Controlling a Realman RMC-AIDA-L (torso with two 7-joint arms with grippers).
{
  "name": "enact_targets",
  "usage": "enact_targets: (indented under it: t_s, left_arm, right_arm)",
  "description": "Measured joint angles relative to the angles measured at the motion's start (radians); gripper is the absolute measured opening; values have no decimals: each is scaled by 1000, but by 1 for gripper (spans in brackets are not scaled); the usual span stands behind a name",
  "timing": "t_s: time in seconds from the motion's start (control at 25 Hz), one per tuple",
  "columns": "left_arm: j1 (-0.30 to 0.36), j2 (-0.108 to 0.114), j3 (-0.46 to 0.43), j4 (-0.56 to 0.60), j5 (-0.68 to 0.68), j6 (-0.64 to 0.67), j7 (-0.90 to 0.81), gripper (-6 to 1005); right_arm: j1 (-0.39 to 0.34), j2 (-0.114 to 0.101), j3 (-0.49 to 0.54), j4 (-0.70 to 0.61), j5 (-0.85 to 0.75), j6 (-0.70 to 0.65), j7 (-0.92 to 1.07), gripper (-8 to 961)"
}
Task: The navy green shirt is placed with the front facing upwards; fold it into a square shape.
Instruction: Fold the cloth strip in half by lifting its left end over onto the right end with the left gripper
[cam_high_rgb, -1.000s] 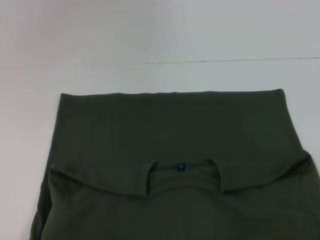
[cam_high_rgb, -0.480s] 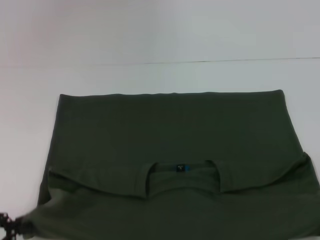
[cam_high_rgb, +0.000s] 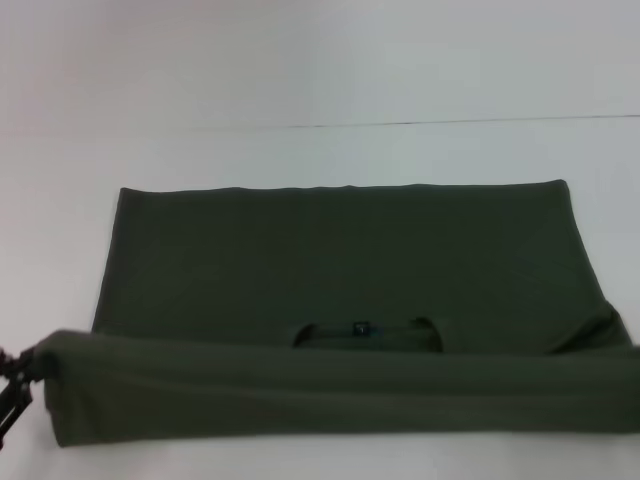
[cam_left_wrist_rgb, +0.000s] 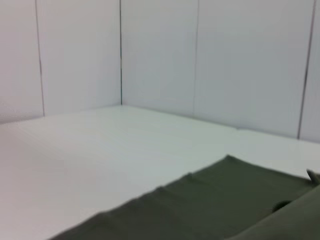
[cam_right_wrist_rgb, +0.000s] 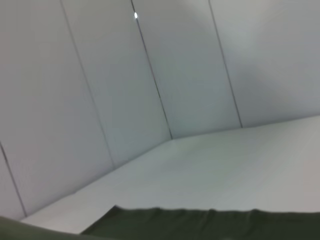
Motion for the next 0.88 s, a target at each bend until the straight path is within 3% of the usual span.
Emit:
enact_targets:
  t_s: [0.2, 0.56, 0.88]
  left_arm:
    - [-38, -3, -2, -45, -22, -63, -39, 54]
    - [-112, -15, -1, -124, -54, -237, -64, 55]
    - [-201, -26, -1, -159, -93, -424, -102, 56]
  right_arm:
    - [56, -19, 32, -18, 1, 29, 122, 65]
    - [188, -18, 22, -54, -13, 151, 273, 65]
    - [294, -27, -49, -54, -15, 320, 387, 65]
